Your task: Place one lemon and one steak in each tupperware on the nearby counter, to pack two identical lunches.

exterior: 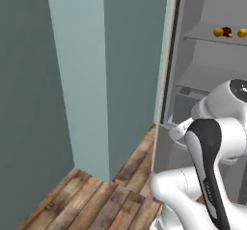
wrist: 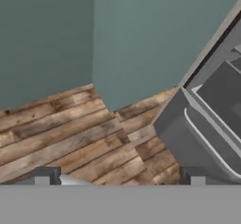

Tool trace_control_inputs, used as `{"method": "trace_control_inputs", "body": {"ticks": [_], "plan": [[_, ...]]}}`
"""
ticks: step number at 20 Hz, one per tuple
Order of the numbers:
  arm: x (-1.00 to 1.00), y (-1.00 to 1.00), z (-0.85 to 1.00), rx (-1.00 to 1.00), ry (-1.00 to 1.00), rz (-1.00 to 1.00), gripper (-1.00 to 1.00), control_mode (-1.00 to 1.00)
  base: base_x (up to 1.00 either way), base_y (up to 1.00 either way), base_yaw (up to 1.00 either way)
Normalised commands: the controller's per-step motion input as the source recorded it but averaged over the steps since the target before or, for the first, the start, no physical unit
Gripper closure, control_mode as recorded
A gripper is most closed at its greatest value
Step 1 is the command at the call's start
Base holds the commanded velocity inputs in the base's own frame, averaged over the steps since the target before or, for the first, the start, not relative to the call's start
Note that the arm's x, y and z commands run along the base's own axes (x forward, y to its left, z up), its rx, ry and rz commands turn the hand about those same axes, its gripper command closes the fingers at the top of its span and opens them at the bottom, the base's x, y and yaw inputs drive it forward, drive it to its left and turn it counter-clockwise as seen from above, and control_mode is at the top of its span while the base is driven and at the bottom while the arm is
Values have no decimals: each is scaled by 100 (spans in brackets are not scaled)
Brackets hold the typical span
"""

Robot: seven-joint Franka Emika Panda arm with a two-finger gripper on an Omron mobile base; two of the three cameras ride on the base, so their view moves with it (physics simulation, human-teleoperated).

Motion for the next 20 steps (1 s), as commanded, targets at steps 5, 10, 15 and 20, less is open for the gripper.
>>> {"method": "trace_control_inputs", "body": {"ticks": [5, 10, 15, 20], "plan": [[0, 0, 0, 0, 0, 0, -100, 100, 11, 63, -59], [0, 0, 0, 0, 0, 0, -100, 100, 4, 41, -61], [0, 0, 0, 0, 0, 0, -100, 100, 22, 44, -60], [0, 0, 0, 0, 0, 0, -100, 100, 30, 60, -58]]}}
